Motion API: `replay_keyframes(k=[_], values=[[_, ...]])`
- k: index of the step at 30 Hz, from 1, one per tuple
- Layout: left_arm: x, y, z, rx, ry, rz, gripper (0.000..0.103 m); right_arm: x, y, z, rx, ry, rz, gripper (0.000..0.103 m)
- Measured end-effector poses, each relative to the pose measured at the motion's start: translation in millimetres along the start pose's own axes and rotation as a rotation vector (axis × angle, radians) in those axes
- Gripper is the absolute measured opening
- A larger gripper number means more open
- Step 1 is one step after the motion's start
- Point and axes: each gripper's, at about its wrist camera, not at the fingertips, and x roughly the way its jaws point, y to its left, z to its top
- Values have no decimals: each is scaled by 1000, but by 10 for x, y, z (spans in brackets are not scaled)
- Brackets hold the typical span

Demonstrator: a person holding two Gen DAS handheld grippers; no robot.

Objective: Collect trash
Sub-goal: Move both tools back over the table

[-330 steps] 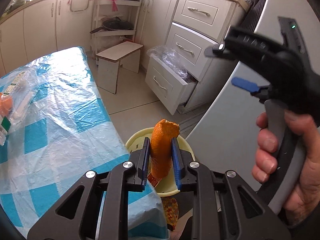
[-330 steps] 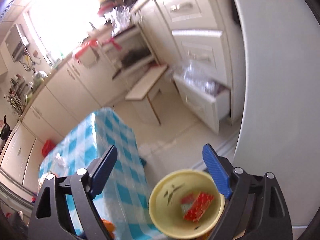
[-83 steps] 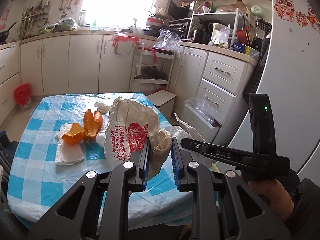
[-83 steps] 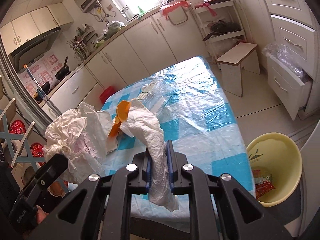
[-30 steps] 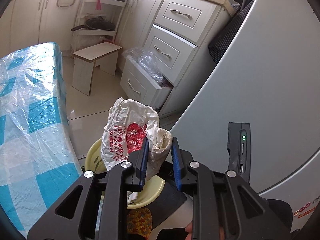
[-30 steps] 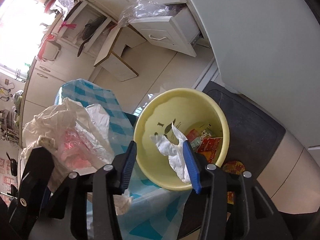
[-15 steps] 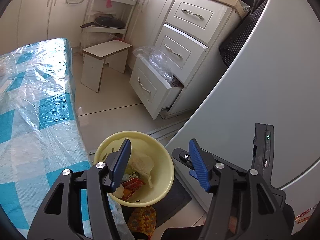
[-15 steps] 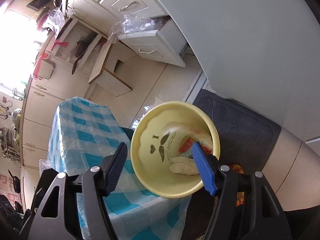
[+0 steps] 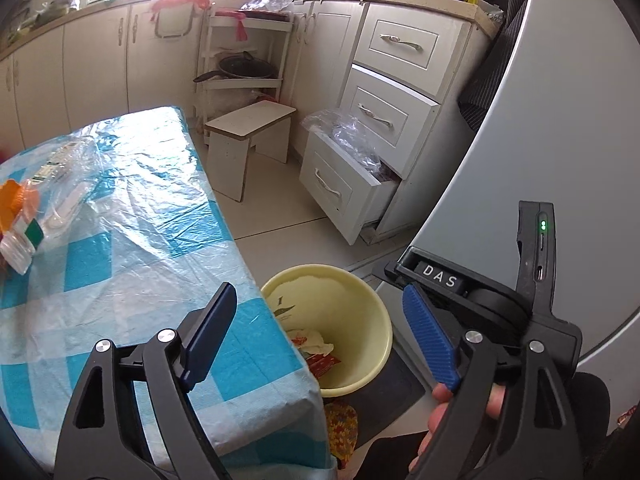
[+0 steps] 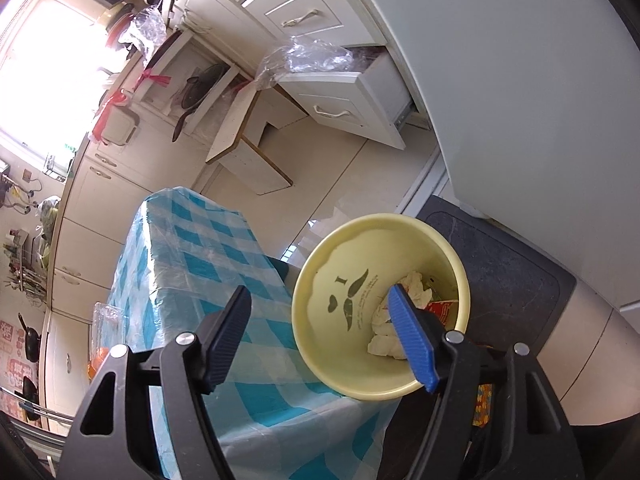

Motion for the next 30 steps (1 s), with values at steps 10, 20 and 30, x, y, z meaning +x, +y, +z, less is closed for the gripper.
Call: replay_keyframes(k=[10,20,30], values=[[-584,463,-128,-16,-83,130,88,-58,306,-87,-110,-63,7,69],[-1202,1724,-338,-279,-196,414,88,-10,564,-234,-209,-68,1,69],[-1018,2725,-305,-333,-77,516,90,77,718,-349,-261,-48,-11,69]])
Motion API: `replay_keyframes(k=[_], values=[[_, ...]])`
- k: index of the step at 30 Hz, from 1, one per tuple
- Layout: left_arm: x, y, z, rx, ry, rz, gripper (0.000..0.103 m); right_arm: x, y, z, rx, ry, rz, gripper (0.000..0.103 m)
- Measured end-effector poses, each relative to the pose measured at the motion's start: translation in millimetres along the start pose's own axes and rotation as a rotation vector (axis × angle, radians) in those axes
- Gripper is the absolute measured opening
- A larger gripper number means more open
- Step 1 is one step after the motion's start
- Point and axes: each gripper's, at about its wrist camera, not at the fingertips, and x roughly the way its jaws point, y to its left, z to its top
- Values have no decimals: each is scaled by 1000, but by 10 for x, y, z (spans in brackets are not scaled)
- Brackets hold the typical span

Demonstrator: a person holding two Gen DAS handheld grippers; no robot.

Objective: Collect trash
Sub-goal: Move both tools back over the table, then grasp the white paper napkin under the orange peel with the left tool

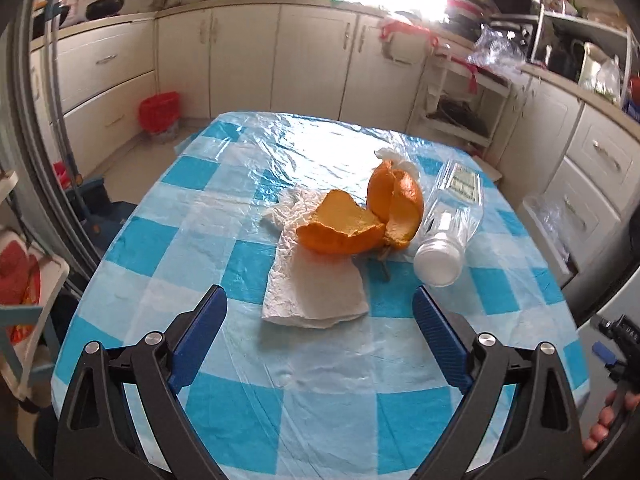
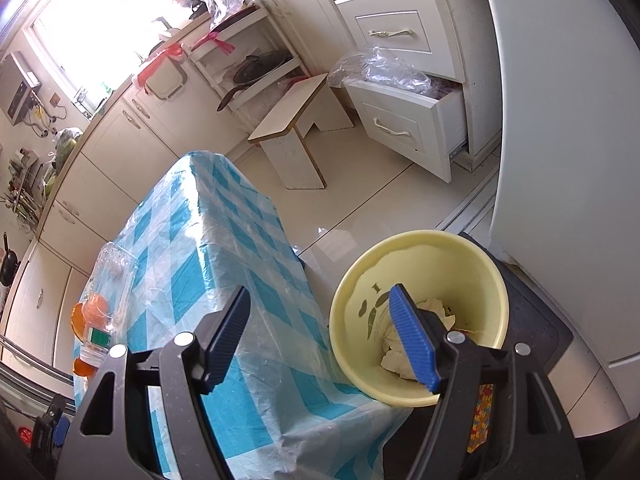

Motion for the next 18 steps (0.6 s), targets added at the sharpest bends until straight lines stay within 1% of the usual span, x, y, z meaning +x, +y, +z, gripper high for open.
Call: replay_keyframes(k=[2,4,8,10,12,13,14,16,17,18], values=[[122,-72,4,82,23,32,90,15,23,-15,-2,3,-1,69],[227,-123,27,130,36,55,90,35,45,-22,-5,8,0,69],[305,-155,113,146,40,52,90,71,96,-33,-18,15,4,69],[391,-176,164,157,54,60,90,83,133,-42,-26,16,6,69],[484,-148,205,151,74,47,84,83,179,-44,-39,12,7,69],[525,-117,222,138,85,28,71,71,211,-43,-50,6,8,69],[576,-78,237,124,101,6,62,58,234,-46,-62,-3,10,69],[635,-19,232,105,129,-24,32,11,326,-53,-98,-28,14,69],[626,6,229,103,120,-29,28,-2,366,-55,-116,-40,17,69],[617,32,228,102,117,-38,19,-19,423,-63,-137,-50,22,69]])
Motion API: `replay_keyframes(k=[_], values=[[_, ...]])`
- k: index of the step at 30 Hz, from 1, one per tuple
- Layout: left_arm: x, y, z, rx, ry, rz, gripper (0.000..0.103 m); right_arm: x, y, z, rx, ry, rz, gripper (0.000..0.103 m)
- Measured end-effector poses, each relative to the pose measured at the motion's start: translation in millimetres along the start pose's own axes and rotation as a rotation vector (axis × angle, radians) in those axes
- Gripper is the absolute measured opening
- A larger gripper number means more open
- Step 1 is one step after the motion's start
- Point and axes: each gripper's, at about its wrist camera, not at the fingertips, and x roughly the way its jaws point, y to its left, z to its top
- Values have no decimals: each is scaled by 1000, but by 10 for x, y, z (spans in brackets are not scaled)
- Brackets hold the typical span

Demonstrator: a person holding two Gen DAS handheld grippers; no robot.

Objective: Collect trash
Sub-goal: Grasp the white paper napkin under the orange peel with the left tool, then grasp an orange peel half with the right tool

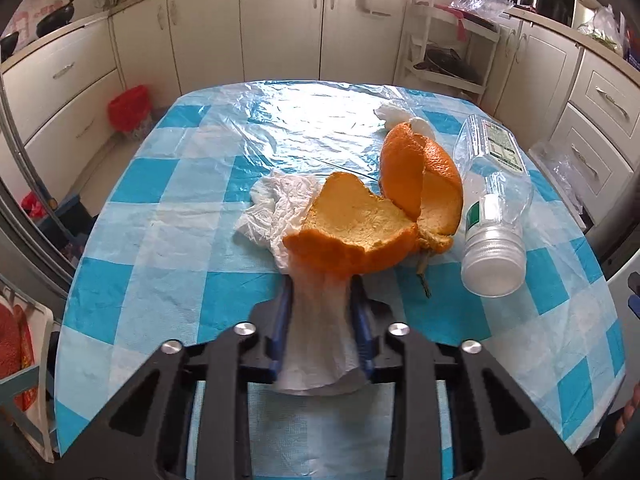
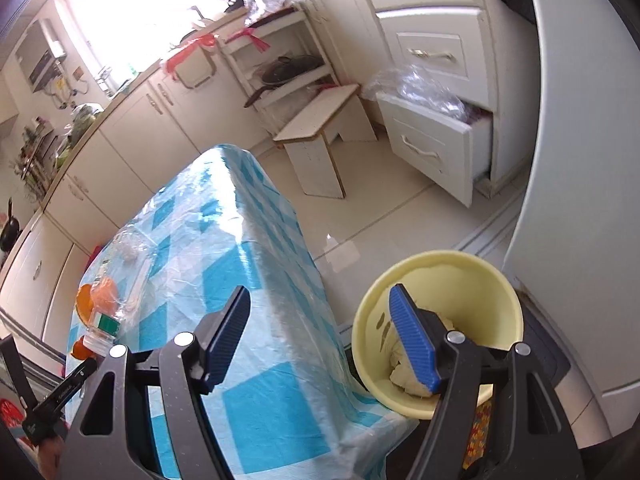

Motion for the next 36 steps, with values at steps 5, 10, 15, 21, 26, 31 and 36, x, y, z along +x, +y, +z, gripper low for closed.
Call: replay_keyframes(k=[5,10,15,21,26,31,36], values=[[-127,212,-111,-16,-12,-2,8,-15,304,-33,-108,-19,30,69],[-356,496,-307,-34,-14,-14,7,-93,703,-140,-248,-34,105,70],[-473,775,-418,-46,-14,-37,7,-157,1330,-387,-462,-5,251,72],[-469,952,-430,-72,-29,-45,19,-10,2245,-719,-716,54,361,72],[-453,1016,-484,-84,-43,-60,23,257,2912,-855,-931,84,358,71],[-443,1067,-517,-97,-49,-69,24,526,3253,-1034,-1129,159,318,53],[-439,1118,-512,-101,-50,-75,25,852,3323,-1167,-1184,289,275,20]])
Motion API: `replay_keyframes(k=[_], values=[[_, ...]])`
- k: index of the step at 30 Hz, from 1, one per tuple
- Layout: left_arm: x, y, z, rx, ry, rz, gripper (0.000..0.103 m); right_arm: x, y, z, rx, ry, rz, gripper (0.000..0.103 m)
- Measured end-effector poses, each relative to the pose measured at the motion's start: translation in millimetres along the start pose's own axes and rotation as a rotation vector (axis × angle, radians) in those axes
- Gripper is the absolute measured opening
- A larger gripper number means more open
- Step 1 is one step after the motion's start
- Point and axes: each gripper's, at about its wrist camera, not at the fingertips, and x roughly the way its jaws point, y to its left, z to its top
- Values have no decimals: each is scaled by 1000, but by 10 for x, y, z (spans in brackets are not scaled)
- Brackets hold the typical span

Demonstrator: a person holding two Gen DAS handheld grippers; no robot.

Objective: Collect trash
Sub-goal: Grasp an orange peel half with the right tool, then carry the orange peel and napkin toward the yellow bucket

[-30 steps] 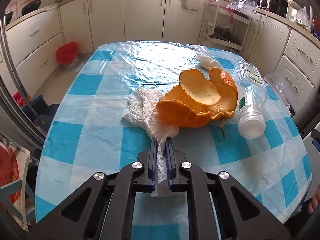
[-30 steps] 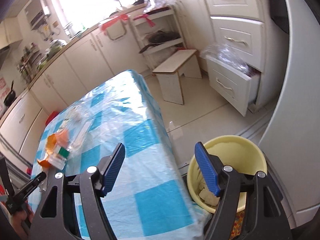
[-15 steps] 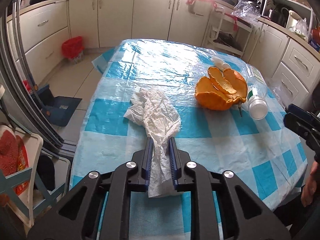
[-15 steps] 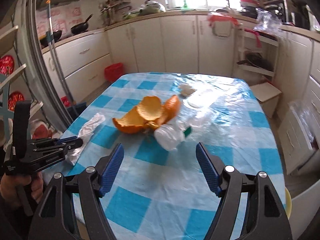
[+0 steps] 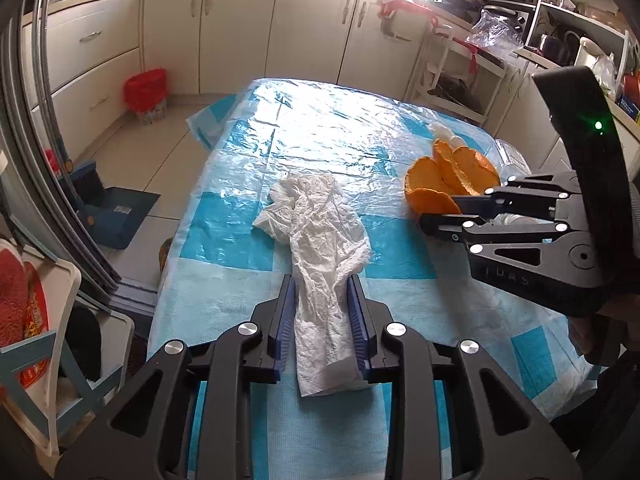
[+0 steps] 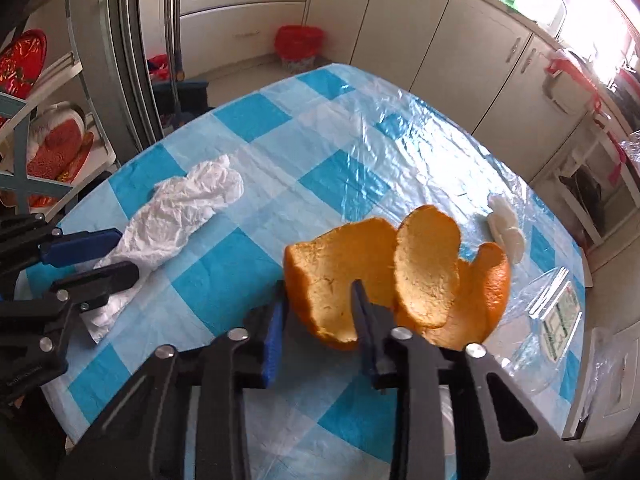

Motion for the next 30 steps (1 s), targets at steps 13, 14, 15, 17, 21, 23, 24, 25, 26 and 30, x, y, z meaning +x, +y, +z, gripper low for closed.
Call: replay_keyframes(k=[13,14,15,17,21,23,24,25,26,30], values=[[54,-218,29,66,-3,35,14,-836,-178,-618,305,-184,281,6],[44,-228,27,61,-4,35,12,-907,-217,-741,323,-187,279,6],[30,-253,20,58,-8,38,11,-959,-264,-837,340,-187,273,6],[-4,-295,8,58,-15,45,9,-1063,-376,-1057,371,-183,246,6],[-77,-482,-16,51,-24,46,8,-1237,-736,-1465,477,-194,181,6],[-124,-589,-37,46,-31,41,8,-1302,-931,-1603,562,-218,165,6],[-157,-652,-51,42,-37,36,8,-1332,-989,-1645,593,-233,159,6],[-191,-707,-66,39,-42,31,8,-1355,-1032,-1674,614,-247,153,6],[-232,-764,-82,40,-48,24,8,-1369,-1059,-1699,629,-256,147,6],[-413,-1038,-120,78,-76,1,8,-1340,-1052,-1777,645,-254,122,6]])
